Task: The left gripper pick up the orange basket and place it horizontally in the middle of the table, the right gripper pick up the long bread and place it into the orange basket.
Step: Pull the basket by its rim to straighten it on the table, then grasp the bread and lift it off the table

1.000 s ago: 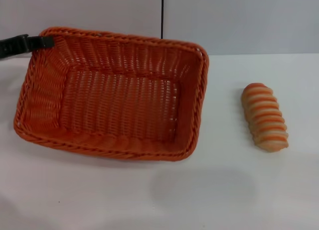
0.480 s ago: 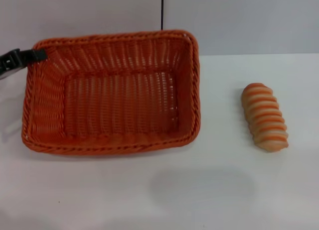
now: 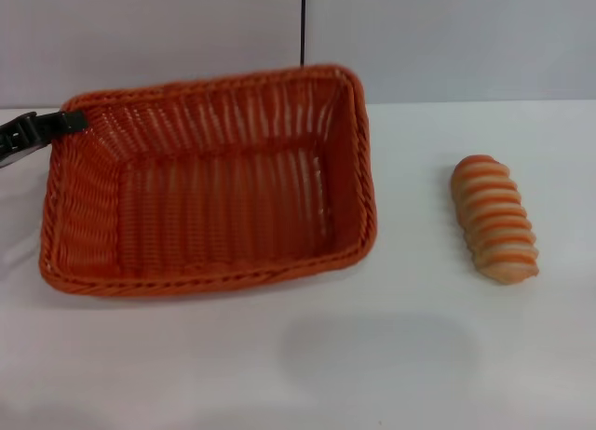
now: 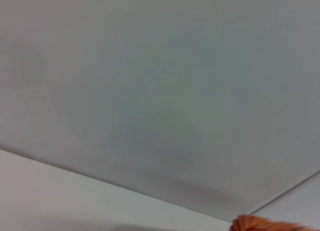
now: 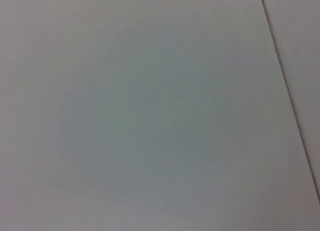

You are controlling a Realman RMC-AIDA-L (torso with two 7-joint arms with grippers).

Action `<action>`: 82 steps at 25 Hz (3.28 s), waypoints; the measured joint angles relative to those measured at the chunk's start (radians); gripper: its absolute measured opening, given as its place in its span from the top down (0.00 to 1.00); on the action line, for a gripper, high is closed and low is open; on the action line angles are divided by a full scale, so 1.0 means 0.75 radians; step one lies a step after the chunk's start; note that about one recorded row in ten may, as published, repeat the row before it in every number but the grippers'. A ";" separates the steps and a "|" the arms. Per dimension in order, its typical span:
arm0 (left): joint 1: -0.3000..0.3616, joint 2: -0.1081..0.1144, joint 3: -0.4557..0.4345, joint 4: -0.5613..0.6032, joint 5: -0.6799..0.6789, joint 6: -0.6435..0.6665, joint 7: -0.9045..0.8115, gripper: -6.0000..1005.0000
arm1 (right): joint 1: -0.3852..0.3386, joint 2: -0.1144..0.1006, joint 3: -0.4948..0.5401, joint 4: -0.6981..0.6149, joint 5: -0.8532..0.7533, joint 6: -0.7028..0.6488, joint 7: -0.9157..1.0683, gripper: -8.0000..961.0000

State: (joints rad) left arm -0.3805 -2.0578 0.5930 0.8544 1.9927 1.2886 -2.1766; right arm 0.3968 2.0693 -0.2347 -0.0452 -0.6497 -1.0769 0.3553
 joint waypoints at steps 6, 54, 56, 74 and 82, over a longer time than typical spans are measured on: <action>0.000 0.002 0.000 0.003 0.000 0.009 0.015 0.66 | 0.004 0.000 0.000 -0.003 -0.001 0.011 0.000 0.42; -0.004 -0.010 0.015 -0.795 -1.141 0.389 1.782 0.24 | 0.567 -0.160 -0.797 -0.985 -2.417 -0.543 2.415 0.21; -0.004 -0.011 0.018 -0.795 -1.142 0.385 1.782 0.24 | 0.583 -0.144 -0.813 -0.961 -2.475 -0.522 2.422 0.21; -0.039 -0.011 0.058 -0.823 -1.141 0.352 1.781 0.24 | 0.560 -0.120 -0.816 -0.913 -2.582 -0.457 2.456 0.21; -0.039 -0.010 0.059 -0.825 -1.141 0.352 1.774 0.24 | 0.562 -0.126 -0.818 -0.888 -2.612 -0.435 2.456 0.21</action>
State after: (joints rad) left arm -0.4099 -2.0650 0.6376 0.2355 1.1367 1.5526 -0.8457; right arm 0.8182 1.9747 -0.8483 -0.7109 -2.6089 -1.4031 2.1977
